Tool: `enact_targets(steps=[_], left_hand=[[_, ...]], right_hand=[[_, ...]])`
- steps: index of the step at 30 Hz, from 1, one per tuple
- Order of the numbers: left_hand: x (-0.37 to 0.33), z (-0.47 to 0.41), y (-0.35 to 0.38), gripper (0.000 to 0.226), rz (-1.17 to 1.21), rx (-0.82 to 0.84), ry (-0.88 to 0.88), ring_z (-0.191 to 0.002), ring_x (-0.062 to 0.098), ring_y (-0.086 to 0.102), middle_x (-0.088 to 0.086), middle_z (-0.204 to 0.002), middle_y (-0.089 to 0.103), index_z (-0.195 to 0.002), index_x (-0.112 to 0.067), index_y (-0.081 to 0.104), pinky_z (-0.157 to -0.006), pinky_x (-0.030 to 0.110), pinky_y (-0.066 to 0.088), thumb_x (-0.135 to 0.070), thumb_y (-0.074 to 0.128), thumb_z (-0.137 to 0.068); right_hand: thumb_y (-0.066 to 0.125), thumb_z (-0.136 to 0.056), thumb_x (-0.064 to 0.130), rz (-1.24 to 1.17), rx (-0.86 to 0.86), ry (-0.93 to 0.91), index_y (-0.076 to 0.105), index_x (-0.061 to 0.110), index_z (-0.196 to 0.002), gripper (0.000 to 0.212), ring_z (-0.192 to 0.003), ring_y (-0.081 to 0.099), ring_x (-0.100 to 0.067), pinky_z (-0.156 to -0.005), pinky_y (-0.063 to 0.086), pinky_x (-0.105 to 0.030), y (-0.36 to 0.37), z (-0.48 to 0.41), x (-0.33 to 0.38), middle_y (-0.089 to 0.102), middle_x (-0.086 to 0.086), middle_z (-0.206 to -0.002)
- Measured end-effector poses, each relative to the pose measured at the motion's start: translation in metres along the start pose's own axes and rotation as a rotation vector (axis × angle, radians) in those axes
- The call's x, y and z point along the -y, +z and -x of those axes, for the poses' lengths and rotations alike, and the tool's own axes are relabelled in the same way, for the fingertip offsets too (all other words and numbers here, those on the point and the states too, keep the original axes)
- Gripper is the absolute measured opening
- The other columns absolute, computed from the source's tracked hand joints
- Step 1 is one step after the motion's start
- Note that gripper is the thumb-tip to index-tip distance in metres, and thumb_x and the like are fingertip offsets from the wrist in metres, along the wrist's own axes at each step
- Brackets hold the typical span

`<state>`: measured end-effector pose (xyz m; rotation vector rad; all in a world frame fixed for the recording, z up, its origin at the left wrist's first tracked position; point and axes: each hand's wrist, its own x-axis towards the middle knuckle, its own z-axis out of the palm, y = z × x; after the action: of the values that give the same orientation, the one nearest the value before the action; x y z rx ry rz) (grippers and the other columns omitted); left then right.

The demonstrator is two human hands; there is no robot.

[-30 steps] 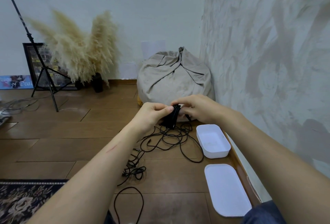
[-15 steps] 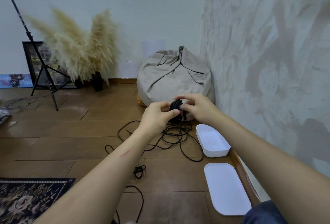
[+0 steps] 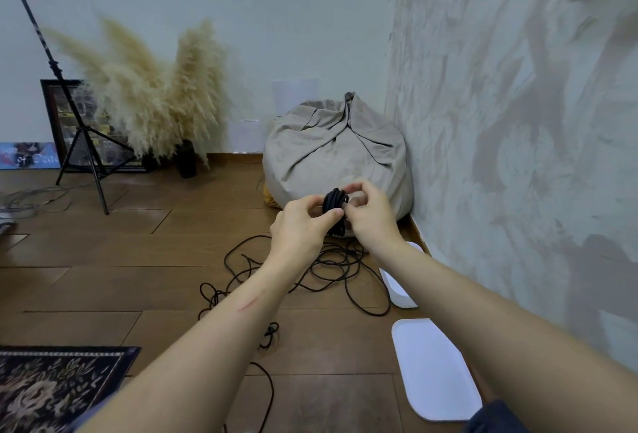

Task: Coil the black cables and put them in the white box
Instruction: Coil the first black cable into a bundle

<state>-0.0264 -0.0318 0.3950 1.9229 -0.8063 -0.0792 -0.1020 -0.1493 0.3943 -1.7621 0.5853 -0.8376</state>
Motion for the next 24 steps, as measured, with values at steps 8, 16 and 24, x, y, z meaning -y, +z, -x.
enact_targets(steps=[8,16,24], left_hand=[[-0.001,0.005,0.004,0.02,0.021,0.002,-0.035,-0.095,0.012,0.067,-0.016,-0.09,0.073,-0.102,-0.038,0.072,-0.091,0.045,0.054,-0.052,0.068,-0.089],[0.003,0.006,0.005,0.015,-0.015,0.028,-0.034,-0.101,0.013,0.064,-0.015,-0.098,0.07,-0.102,-0.041,0.068,-0.093,0.042,0.052,-0.049,0.069,-0.09],[0.005,0.008,0.02,0.021,-0.096,0.042,0.068,-0.098,0.014,0.059,-0.007,-0.106,0.062,-0.107,-0.028,0.068,-0.083,0.037,0.05,-0.042,0.069,-0.091]], right_hand=[[0.065,-0.093,0.014,-0.057,-0.04,0.082,0.067,0.028,-0.094,0.014,-0.086,0.071,-0.026,-0.071,0.059,-0.036,-0.002,0.001,-0.002,0.068,-0.003,-0.085],[0.062,-0.095,0.005,-0.265,0.122,0.272,0.065,0.014,-0.103,0.013,-0.085,0.072,-0.022,-0.076,0.062,-0.03,-0.011,0.003,0.002,0.071,-0.018,-0.102],[0.079,-0.085,0.031,-0.043,0.197,0.22,0.061,0.018,-0.111,0.035,-0.099,0.07,-0.023,-0.079,0.059,-0.034,-0.01,-0.008,-0.008,0.069,-0.009,-0.109]])
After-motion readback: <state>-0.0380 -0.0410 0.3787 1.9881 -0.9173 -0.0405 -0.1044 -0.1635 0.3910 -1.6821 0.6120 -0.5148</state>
